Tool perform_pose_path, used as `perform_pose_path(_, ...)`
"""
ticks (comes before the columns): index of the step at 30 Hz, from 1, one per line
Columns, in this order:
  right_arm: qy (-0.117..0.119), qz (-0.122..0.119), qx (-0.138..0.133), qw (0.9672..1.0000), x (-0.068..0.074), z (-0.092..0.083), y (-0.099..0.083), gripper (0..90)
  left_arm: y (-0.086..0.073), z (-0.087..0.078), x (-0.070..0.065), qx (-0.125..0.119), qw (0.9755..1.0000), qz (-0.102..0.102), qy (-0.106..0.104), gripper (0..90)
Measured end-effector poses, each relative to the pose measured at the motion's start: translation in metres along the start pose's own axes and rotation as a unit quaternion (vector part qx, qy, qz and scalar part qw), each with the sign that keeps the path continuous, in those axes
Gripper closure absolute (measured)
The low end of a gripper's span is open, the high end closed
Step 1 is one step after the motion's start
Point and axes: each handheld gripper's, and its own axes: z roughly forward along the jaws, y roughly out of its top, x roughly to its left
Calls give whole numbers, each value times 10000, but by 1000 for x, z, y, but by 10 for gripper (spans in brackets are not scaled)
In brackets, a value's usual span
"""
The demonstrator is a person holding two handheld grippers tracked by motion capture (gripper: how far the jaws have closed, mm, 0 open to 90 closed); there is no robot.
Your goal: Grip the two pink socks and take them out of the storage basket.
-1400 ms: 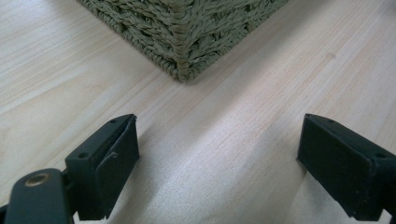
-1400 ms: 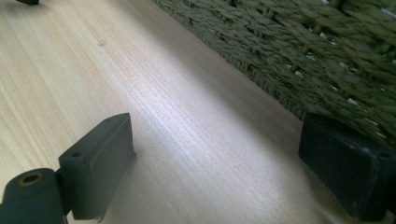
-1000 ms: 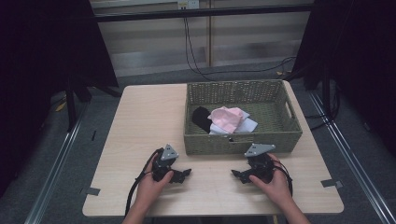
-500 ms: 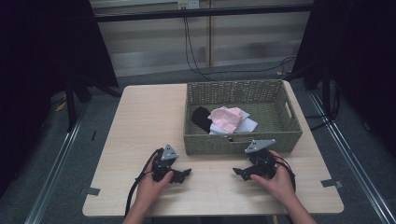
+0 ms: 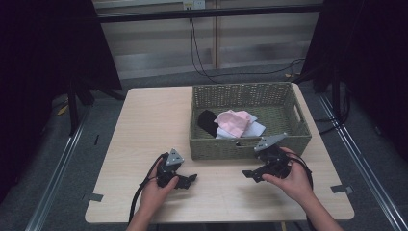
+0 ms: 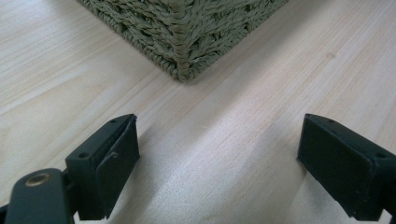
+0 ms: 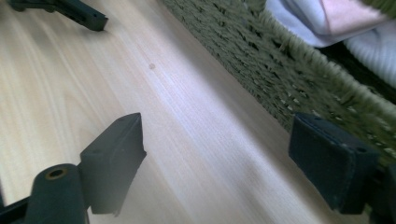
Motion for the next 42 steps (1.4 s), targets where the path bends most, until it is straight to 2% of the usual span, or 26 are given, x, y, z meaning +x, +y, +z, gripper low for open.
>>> perform_pose_path(8,136,-29,103,9999,-4,-21,13,221,0,0,0,-1,10000,5,-1,120)
perform_pose_path(15,268,95,46,9996,-7,-36,27,228,0,0,0,8,10000,-1,14,120)
perform_pose_path(21,251,-29,106,9996,-12,-45,40,229,0,0,0,4,10000,-2,6,120)
perform_pose_path(27,284,-11,93,9996,-16,-54,55,229,0,0,0,1,10000,0,10,120)
perform_pose_path(34,288,66,175,9994,-29,-62,74,233,0,0,0,3,10000,-6,6,120)
perform_pose_path(35,281,126,220,9993,-34,-63,80,234,0,0,0,-24,10000,-22,13,120)
perform_pose_path(42,86,287,384,9988,-56,-60,100,247,0,0,0,-16,10000,-7,27,120)
